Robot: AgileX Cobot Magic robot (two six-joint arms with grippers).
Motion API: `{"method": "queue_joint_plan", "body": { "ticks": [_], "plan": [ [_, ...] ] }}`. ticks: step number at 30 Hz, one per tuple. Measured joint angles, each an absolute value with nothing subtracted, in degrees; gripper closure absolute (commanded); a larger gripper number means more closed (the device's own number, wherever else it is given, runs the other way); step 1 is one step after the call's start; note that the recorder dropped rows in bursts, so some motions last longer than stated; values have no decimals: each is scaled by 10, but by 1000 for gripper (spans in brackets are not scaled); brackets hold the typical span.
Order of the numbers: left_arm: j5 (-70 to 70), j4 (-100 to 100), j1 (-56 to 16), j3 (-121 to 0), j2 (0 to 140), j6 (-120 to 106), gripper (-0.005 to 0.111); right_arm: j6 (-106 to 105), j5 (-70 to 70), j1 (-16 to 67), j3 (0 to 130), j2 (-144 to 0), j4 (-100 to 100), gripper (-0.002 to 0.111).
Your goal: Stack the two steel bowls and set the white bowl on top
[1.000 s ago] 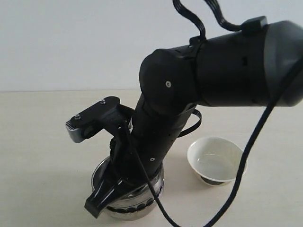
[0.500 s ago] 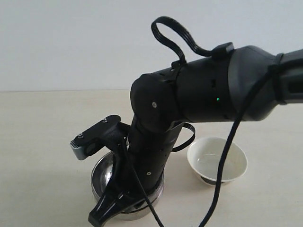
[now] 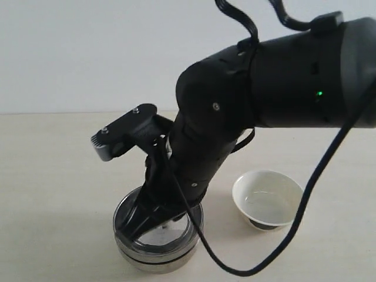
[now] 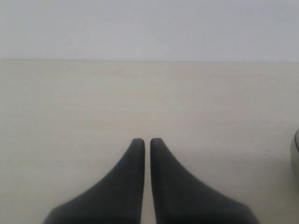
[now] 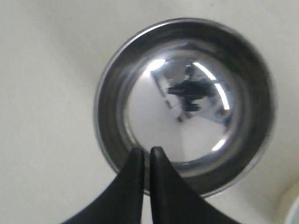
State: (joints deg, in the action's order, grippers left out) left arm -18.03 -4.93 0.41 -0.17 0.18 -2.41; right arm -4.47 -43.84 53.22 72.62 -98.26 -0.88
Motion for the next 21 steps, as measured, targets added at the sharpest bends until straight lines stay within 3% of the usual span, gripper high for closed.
{"method": "queue_joint_plan", "body": {
  "ticks": [3,6,10,13,21],
  "plan": [
    [-180,-49,4,-2,2,-24,103,32,-438,531,726,-972,91,108],
    [-180,-49,4,-2,2,-24,103,102,-449,515,726,-971,167,96],
    [-180,-49,4,-2,2,-24,103,148,-452,457,726,-971,197,57],
    [-180,-49,4,-2,2,-24,103,167,-458,407,726,-971,204,36],
    [-180,-49,4,-2,2,-24,103,198,-468,293,687,-970,208,37]
  ]
}}
